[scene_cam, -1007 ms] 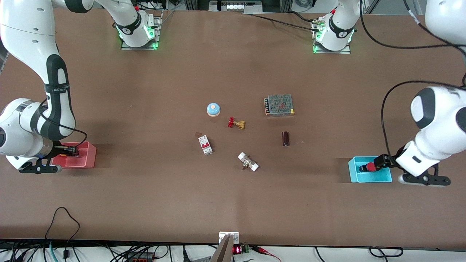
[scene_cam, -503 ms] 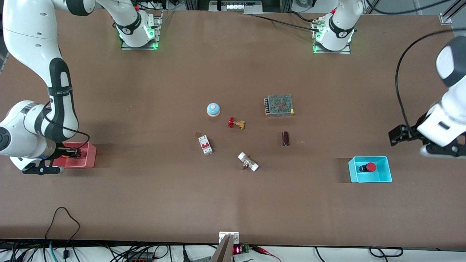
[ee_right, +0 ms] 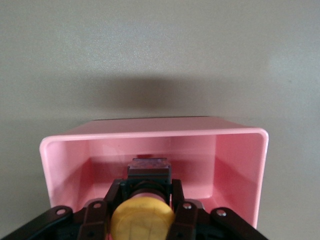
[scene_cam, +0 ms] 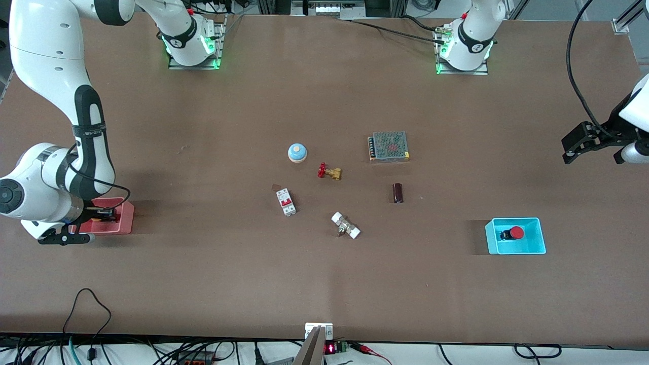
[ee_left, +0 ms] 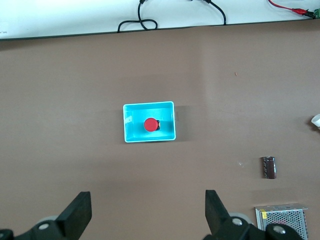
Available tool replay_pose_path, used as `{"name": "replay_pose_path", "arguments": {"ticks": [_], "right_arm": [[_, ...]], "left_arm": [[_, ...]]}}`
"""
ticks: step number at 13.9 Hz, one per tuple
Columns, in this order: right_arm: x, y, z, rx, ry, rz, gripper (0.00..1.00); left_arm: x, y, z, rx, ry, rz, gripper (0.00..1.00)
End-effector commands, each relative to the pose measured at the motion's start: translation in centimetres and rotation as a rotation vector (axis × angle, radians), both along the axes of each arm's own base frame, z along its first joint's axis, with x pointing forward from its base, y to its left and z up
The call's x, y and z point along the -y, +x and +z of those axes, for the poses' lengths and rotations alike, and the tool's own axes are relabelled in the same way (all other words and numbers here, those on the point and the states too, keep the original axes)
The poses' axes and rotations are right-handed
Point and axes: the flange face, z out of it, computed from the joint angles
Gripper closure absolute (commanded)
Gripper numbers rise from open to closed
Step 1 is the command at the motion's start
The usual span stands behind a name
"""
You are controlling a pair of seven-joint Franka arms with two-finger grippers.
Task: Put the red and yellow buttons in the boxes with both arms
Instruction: 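Lower the yellow button into the pink box while the left gripper withdraws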
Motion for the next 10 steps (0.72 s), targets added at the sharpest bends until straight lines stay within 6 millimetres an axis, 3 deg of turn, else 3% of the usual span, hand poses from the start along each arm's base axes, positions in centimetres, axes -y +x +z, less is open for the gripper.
{"name": "replay_pose_path", "arguments": {"ticks": [1,2,6,10], "right_arm": [[0.1,0.1,0.1,0.016,0.02,0.002,0.06],[0.1,0.1,0.1,0.014,0.021,0.008,0.0],[-0.4,0.2,1.3,0.016,0.035,0.004,0.0],[-1.2,-0.6,9.6,0.014,0.105,-0.009,0.0]], "left_arm": [[0.0,-0.7,0.3,0.003,-0.01,0.009,0.0],[-0.1,-0.7,0.2,0.001,-0.011,0.011,0.0],[0.1,-0.7,0.2,0.0,-0.018,-0.011,0.0],[-0.8,-1.6,1.5,0.008,-0.035,-0.02,0.0]]}}
